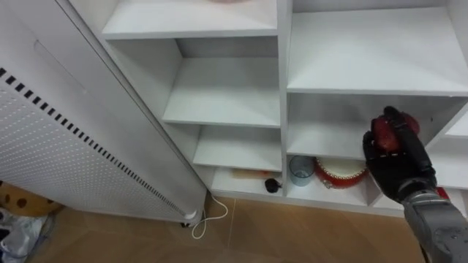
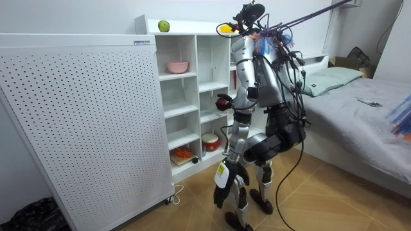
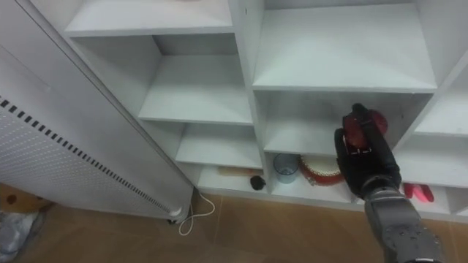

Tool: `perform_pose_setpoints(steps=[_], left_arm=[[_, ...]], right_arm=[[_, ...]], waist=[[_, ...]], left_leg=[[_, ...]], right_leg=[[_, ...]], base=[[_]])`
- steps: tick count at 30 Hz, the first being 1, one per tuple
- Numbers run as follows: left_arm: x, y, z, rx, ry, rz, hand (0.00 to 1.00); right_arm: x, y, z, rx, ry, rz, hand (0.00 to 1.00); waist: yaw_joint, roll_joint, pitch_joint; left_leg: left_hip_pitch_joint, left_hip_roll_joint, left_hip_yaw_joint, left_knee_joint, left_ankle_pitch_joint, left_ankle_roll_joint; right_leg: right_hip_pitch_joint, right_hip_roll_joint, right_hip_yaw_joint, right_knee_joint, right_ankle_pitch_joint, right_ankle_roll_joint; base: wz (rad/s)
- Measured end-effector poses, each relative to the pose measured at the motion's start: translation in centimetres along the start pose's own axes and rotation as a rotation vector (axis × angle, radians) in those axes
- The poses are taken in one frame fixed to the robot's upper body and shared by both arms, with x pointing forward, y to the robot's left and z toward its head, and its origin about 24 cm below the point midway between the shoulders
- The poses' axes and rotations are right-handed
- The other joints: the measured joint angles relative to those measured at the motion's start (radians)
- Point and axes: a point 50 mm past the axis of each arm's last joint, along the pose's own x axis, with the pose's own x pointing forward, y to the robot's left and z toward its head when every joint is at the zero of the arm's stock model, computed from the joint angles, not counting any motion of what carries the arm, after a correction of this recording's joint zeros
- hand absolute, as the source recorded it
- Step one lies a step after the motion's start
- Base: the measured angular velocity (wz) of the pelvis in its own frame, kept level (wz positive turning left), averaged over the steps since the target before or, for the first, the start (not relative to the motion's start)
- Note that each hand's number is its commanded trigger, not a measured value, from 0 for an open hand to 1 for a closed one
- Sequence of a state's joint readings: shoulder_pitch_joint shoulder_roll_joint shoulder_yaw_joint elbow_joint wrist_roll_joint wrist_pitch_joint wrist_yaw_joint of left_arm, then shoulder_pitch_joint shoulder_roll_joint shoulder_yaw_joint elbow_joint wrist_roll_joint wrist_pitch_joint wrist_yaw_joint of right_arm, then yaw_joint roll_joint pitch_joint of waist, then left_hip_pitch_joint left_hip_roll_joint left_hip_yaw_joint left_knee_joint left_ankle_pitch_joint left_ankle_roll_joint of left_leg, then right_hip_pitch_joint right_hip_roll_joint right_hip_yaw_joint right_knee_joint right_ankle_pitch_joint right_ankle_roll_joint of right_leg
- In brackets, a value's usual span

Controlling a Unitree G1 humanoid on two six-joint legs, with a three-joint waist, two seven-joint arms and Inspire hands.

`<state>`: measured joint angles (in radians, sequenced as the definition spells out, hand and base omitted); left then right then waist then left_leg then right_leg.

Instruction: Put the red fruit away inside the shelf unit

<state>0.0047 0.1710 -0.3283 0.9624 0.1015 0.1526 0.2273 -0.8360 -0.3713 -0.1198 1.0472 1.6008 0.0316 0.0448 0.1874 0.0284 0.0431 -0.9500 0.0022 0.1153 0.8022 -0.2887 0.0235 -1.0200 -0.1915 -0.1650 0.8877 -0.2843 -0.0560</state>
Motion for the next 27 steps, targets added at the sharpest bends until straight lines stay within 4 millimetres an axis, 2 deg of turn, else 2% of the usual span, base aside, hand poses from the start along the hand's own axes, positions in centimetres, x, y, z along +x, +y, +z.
perform_pose_setpoints(steps=[14,16,27], left_arm=[[-0.4,-0.1,-1.9,0.007,0.038,0.002,0.0],[-0.5,-0.2,-1.9,0.013,0.036,-0.001,0.0],[-0.5,-0.2,-1.9,0.016,0.034,-0.009,0.0]], right_arm=[[0.1,0.6,1.1,-0.006,-0.052,-0.036,0.0],[0.1,0.7,1.1,0.0,-0.055,-0.033,0.0],[0.1,0.7,1.1,0.002,-0.059,-0.031,0.0]], waist=[[0.006,0.005,-0.0062],[0.007,0.008,-0.0083],[0.013,0.009,-0.0084]], left_leg=[[0.019,0.003,0.007,-0.002,0.0,0.001],[0.022,0.005,0.007,-0.002,0.0,0.0],[0.04,0.005,0.007,-0.006,0.0,0.001]], right_leg=[[0.016,0.003,0.005,-0.002,0.002,0.001],[0.02,0.003,0.003,-0.003,0.002,0.001],[0.039,0.003,-0.001,-0.009,0.002,0.001]], base=[[0.0],[0.0],[0.0]])
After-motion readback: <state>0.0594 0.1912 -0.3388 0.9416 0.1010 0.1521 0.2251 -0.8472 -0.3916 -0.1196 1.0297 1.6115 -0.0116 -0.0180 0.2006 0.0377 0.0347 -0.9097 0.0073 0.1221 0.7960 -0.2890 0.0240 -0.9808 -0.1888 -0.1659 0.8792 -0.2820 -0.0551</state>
